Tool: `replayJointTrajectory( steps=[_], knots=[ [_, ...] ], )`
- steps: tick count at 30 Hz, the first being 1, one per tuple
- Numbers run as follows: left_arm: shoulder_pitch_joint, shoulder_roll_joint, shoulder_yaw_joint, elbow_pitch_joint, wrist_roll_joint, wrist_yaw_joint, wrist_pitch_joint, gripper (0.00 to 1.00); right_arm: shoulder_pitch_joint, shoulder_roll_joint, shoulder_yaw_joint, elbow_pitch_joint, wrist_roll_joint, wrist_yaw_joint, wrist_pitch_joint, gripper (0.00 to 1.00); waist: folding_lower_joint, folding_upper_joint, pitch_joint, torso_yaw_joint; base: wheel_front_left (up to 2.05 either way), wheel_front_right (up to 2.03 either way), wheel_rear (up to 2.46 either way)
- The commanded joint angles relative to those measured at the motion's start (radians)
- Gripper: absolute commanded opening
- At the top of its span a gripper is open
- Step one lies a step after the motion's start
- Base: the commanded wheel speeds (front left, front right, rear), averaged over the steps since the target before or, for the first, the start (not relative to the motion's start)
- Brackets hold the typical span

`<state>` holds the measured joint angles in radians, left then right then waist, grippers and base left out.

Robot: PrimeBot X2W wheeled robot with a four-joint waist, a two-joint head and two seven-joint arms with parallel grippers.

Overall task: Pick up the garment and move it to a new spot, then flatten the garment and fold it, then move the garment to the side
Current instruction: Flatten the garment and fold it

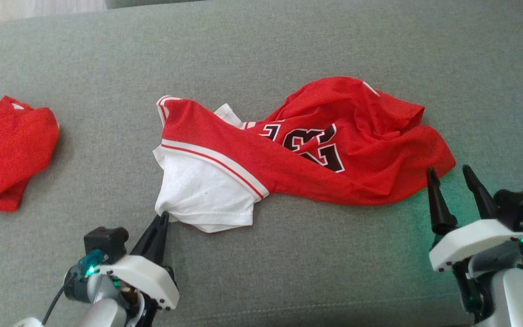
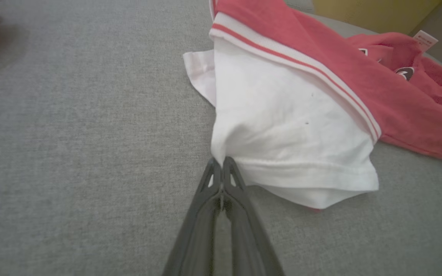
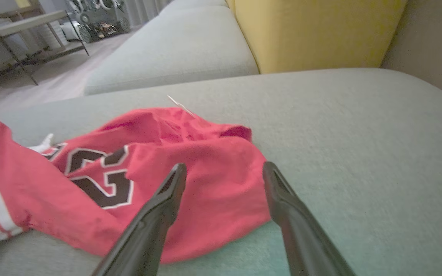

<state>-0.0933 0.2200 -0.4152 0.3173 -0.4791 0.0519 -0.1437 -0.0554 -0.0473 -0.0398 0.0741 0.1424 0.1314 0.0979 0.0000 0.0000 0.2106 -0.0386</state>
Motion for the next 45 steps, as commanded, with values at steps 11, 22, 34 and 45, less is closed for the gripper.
replayJointTrajectory(
  steps=[11,22,34,45],
  knots=[
    [-0.099,0.01,0.014,-0.037,0.013,0.001,-0.025,0.0,-0.223,-0.066,-0.089,0.301,0.0,-0.001,0.016,1.0,0.0,0.0,0.068,0.02,0.0,0.0,0.0],
    [-0.11,0.008,0.016,-0.047,0.01,0.007,-0.05,0.0,-0.259,-0.066,-0.052,0.419,0.118,-0.001,0.102,0.0,0.0,0.0,0.071,0.028,0.0,0.0,0.0],
    [-0.128,0.073,0.097,-0.31,0.016,0.063,-0.065,0.0,-0.241,-0.106,-0.03,0.043,0.192,-0.001,0.041,0.0,0.0,0.0,0.015,0.01,0.0,0.0,0.0],
    [-0.354,0.147,0.166,-0.577,0.077,0.095,-0.01,0.0,-0.369,-0.133,-0.072,-0.326,0.186,-0.001,0.057,0.0,0.0,0.0,-0.034,0.013,0.0,0.0,0.0]
  ],
)
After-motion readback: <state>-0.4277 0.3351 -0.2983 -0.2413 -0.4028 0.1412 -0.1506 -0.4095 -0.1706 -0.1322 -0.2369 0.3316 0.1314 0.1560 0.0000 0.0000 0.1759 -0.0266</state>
